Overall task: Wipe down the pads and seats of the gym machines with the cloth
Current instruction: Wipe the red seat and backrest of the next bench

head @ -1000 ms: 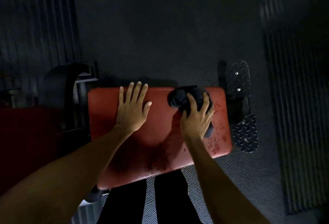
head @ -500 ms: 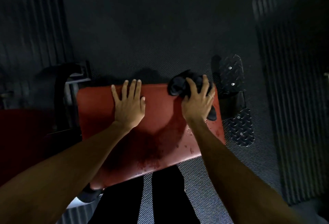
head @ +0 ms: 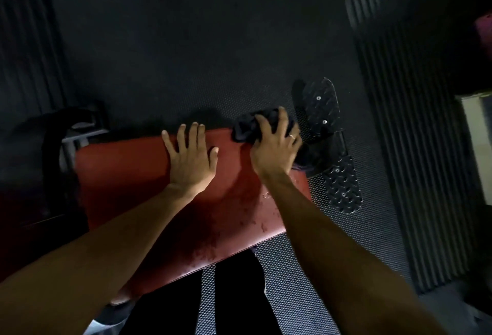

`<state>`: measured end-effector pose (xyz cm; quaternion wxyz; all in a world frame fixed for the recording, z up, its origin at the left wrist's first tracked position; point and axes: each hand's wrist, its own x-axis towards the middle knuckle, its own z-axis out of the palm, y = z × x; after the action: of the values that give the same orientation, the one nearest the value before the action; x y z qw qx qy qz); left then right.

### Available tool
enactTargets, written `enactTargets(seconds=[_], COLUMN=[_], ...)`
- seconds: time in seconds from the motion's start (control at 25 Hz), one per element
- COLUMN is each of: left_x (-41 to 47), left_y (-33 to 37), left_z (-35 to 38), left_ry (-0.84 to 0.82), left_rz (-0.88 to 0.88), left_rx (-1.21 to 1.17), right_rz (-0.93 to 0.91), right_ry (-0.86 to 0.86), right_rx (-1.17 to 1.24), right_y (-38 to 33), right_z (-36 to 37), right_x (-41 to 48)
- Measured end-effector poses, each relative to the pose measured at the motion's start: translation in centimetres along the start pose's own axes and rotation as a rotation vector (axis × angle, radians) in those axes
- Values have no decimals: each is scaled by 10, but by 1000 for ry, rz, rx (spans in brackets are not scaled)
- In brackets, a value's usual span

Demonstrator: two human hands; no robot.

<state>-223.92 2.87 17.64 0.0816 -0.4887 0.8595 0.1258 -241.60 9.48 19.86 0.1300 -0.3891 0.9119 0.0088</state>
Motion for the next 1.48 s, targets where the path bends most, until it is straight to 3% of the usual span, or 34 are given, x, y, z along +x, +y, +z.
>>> enactTargets(seconds=[0.16,0.32,0.44,0.6,0.88,1.0,1.24,1.48], left_x=[3,5,11,19,20,22,26,25], left_y=[18,47,62,76,90,91,91,93], left_z=[-7,-4,0,5,5,8,14,11], left_ry=[-22,-29,-18,12,67,104,133,130], left_rz=[65,78,81,119,77,72,63,66], left_rx=[-30,-20,-45,-44,29,28,15,-12], right_rz=[152,39,-35,-27,210,153,13,120], right_ry=[-59,-110,-108,-61,-129,-99,-81,-99], right_rx=[63,80,131,101,353,394,329,454], right_y=[51,25,14,51,107,104,51,119], right_z=[-1,13,2,-14,-1,0,-12,6], right_x=[-51,-98,-47,17,-68,-57,55,-39])
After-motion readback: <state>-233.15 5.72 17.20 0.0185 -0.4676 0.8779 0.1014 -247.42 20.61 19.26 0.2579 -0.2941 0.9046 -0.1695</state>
